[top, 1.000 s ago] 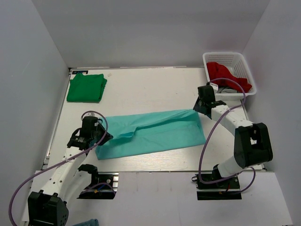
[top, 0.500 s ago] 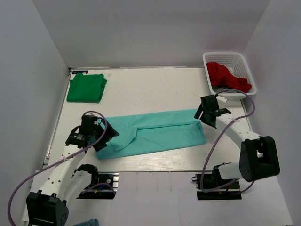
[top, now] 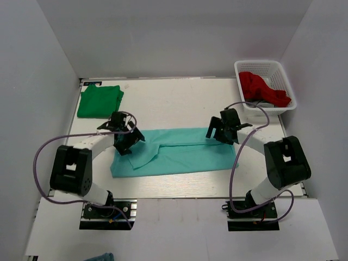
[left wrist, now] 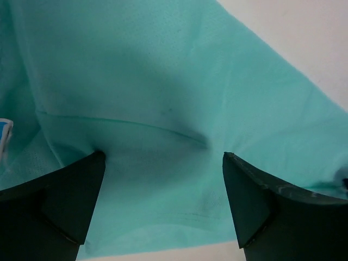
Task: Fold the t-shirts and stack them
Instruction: Fold the other side of the tshirt into a rectangle, then rotate the tshirt 90 degrees
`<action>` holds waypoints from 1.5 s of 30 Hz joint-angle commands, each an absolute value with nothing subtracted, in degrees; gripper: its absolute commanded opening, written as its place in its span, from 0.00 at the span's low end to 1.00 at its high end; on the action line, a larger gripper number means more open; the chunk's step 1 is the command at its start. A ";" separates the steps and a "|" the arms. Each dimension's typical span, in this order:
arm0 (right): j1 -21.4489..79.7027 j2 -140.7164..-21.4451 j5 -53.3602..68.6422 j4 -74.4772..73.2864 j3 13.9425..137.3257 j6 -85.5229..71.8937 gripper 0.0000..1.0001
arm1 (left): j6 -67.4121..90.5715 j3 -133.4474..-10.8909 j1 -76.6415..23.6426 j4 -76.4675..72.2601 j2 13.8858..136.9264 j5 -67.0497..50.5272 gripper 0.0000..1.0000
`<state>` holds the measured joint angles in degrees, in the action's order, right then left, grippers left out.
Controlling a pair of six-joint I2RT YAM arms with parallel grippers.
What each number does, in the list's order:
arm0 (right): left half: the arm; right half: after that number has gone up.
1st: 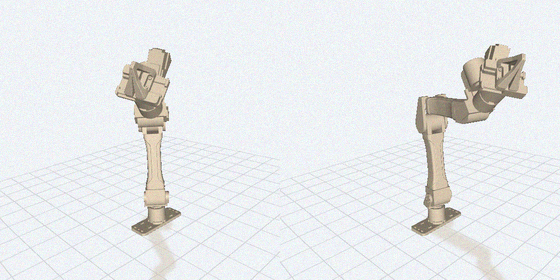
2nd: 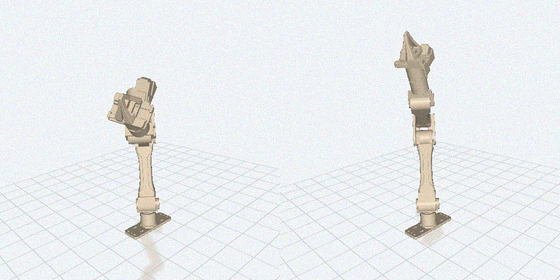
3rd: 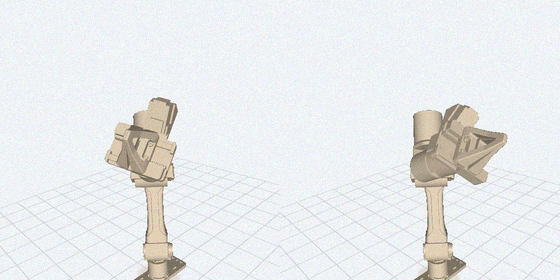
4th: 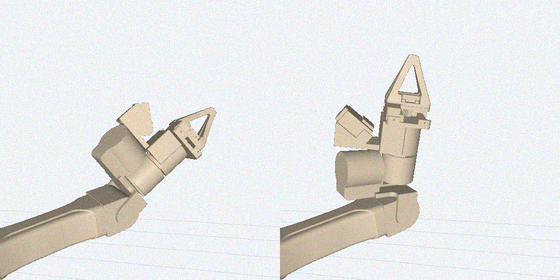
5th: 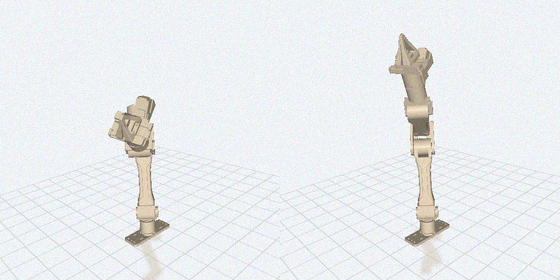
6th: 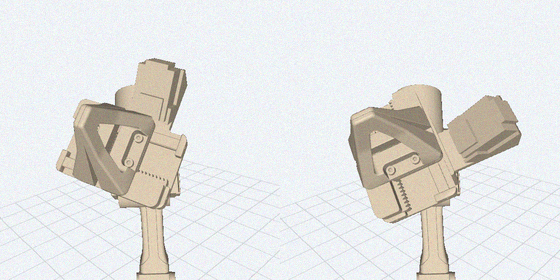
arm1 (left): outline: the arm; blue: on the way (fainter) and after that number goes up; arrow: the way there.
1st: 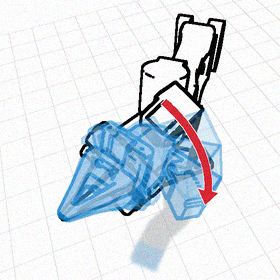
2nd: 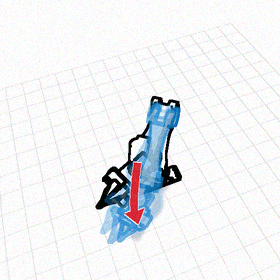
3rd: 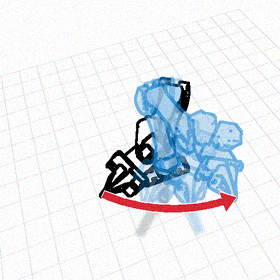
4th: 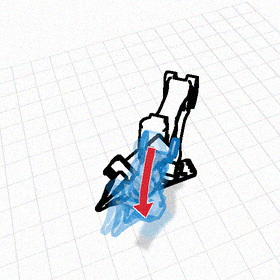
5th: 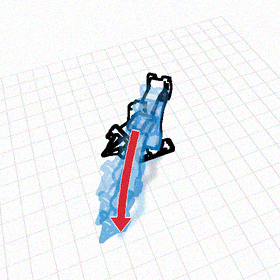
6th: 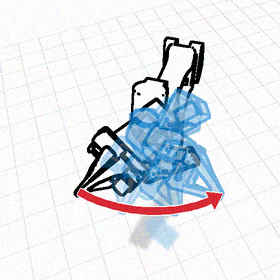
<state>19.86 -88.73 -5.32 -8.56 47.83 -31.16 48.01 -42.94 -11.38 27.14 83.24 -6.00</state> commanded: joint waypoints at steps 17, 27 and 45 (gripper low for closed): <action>52.37 -85.33 20.20 -12.13 34.63 -27.89 0.90 | 41.73 -141.49 -14.85 21.64 163.19 -25.73 1.00; 59.76 -91.23 26.56 -9.85 42.80 -15.29 0.90 | 46.14 -132.81 -17.93 7.29 161.89 -16.89 1.00; 59.50 -73.84 -4.37 -22.49 51.07 -28.56 0.90 | 37.79 -133.78 -17.93 18.88 133.10 -6.50 1.00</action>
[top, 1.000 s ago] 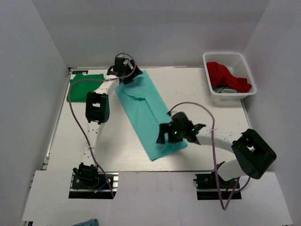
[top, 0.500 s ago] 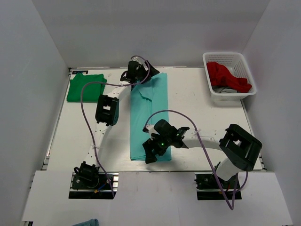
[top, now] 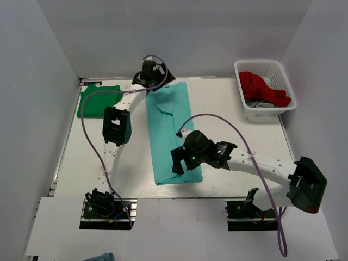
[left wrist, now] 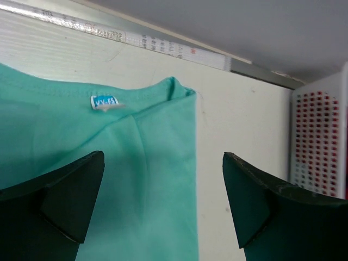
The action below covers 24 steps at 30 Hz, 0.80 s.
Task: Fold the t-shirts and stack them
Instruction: Rotate the tshirt 90 degrees
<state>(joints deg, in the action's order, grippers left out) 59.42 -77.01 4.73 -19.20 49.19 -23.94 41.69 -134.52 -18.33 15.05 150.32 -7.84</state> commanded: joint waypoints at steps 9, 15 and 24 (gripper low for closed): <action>57.93 -70.76 -13.53 -25.75 45.45 -38.67 0.90 | 36.28 -63.14 -22.06 12.69 84.33 -7.12 1.00; 54.85 -67.24 -11.09 -24.08 39.04 -38.15 0.90 | 43.49 -33.35 -26.88 17.01 58.23 -11.78 1.00; 52.30 -58.10 1.73 -18.46 28.48 -36.21 0.90 | 48.52 -20.40 -33.74 23.21 44.74 -20.92 0.98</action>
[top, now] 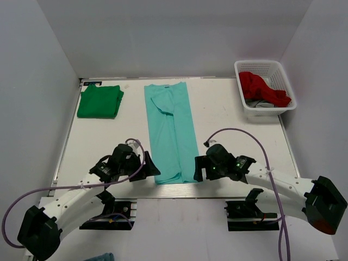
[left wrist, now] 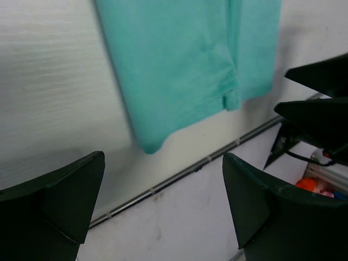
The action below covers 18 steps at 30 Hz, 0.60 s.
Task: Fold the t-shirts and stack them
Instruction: Rotate the tshirt 90 degrees, then grab the bottom of the folded rectangular tshirt with both arms
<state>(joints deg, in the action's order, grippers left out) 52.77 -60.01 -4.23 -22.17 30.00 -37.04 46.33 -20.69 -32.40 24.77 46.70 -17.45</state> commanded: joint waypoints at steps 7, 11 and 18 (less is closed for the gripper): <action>50.80 -62.40 5.89 -14.42 26.81 -37.88 0.90 | 48.52 -22.93 -40.33 26.33 58.17 -17.15 0.78; 49.57 -63.81 7.99 -12.04 24.97 -38.41 0.90 | 47.38 -25.66 -42.09 31.20 60.90 -11.51 0.63; 48.43 -64.95 10.11 -11.25 23.91 -39.20 0.89 | 46.85 -26.72 -43.77 28.13 67.75 -7.83 0.45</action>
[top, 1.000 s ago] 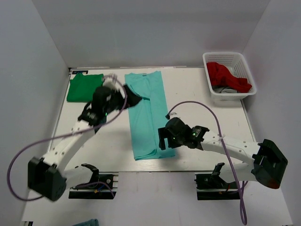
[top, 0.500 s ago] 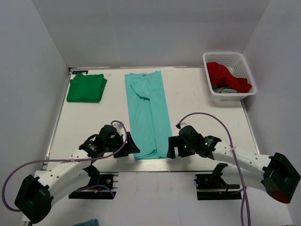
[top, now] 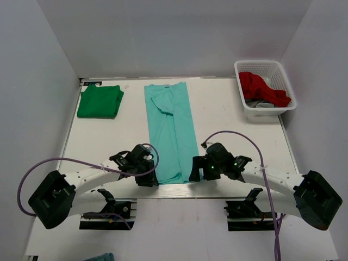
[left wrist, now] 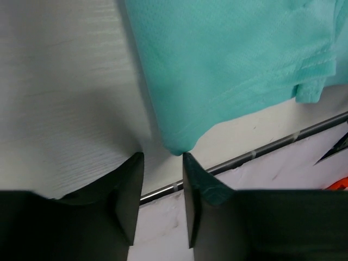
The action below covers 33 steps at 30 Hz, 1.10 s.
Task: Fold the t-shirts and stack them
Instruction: Grab the bottom of the folded rectangular tshirt with both arms
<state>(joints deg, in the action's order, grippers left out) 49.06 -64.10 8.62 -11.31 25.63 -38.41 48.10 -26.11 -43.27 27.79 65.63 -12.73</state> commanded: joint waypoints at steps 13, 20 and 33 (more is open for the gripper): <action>46.67 -66.97 9.84 -10.02 25.73 -37.36 0.10 | 45.70 -30.49 -44.30 26.55 71.10 -7.20 0.00; 46.41 -68.29 6.42 -11.51 33.92 -33.92 0.00 | 46.32 -34.10 -44.30 26.98 67.51 -6.87 0.00; 43.33 -78.03 -7.89 -14.50 51.92 -31.29 0.00 | 50.18 -52.53 -42.37 36.47 72.59 19.73 0.00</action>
